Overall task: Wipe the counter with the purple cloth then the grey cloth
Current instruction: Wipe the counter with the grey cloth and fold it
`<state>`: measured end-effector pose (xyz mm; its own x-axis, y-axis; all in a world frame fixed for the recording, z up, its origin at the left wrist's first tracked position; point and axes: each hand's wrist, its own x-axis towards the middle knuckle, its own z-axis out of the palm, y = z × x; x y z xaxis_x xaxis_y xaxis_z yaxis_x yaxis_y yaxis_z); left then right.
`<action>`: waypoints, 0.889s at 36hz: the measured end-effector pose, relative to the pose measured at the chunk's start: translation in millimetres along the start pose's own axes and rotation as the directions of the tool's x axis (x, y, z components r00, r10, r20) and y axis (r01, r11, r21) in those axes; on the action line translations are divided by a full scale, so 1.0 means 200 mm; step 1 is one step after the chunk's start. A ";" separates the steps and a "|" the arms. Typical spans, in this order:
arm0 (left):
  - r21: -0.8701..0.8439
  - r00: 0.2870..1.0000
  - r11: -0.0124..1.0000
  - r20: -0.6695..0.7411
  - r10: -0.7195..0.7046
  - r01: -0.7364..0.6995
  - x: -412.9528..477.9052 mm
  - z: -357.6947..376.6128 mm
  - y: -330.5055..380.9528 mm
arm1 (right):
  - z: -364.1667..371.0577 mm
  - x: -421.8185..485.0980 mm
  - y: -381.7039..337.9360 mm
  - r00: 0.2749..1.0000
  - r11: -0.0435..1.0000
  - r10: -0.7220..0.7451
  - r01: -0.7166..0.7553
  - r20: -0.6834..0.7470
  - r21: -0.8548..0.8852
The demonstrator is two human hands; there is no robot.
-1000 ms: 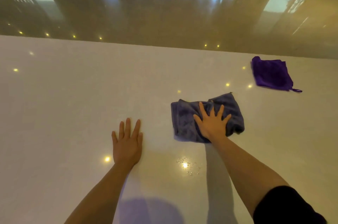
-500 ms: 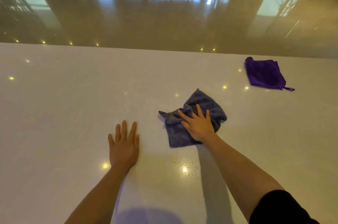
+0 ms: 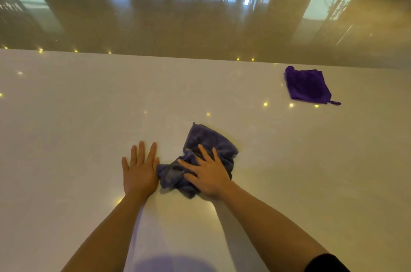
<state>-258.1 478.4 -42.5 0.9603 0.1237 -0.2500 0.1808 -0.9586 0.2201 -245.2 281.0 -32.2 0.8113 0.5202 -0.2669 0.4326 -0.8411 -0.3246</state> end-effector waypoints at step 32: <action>-0.034 1.000 0.999 0.006 0.016 -0.015 -0.03 -0.03 0.00 | 0.13 -0.45 -0.06 0.984 0.989 0.151 -0.150 -0.099 0.016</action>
<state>-262.5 479.9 -35.7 0.9617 0.1071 -0.2525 0.1731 -0.9510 0.2561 -333.5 248.0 -28.0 0.9019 0.3705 -0.2219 0.2999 -0.9070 -0.2955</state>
